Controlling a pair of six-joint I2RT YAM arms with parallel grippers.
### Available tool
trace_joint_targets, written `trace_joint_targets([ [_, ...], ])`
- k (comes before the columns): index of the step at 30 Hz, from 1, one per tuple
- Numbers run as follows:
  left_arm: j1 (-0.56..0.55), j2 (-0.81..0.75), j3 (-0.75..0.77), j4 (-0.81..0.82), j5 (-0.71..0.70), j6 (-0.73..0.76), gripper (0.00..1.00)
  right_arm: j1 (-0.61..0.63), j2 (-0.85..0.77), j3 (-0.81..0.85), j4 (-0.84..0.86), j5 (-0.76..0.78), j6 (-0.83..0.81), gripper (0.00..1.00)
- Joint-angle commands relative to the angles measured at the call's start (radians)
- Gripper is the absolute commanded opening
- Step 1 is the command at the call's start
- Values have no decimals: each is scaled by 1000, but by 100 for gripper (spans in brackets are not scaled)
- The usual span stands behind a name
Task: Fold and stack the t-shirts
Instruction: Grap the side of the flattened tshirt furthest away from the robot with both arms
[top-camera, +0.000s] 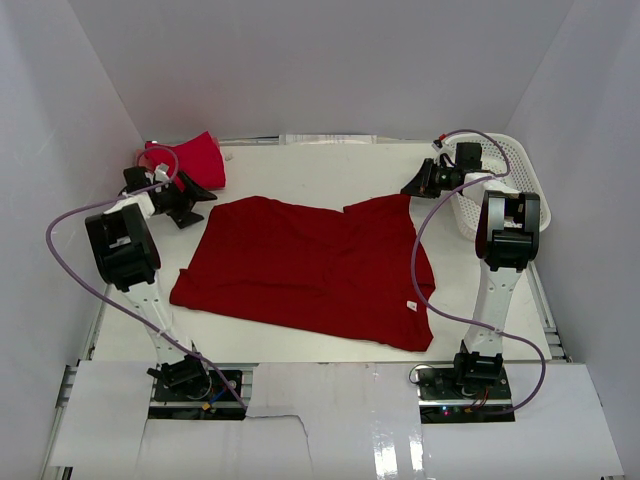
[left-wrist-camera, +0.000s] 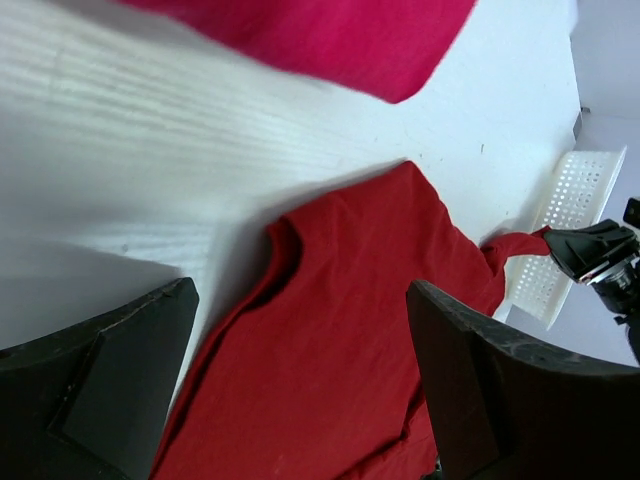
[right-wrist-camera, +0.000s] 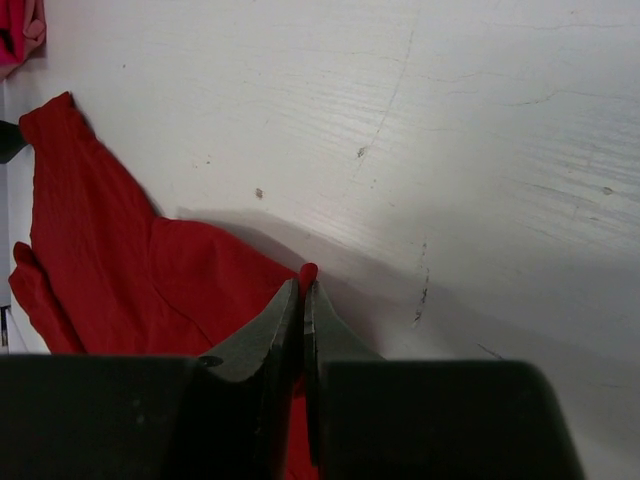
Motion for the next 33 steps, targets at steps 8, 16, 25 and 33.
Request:
trace_joint_targets([
  [8, -8, 92, 33, 33, 142, 41, 98, 1, -17, 48, 9, -43, 4, 8],
  [16, -46, 163, 127, -99, 202, 62, 95, 1, 14, 73, -8, -49, 19, 8],
  [25, -86, 223, 269, -73, 236, -11, 95, 1, 23, 87, -19, -51, 21, 8],
  [33, -93, 235, 326, 50, 187, -128, 95, 1, 21, 87, -22, -55, 18, 8],
])
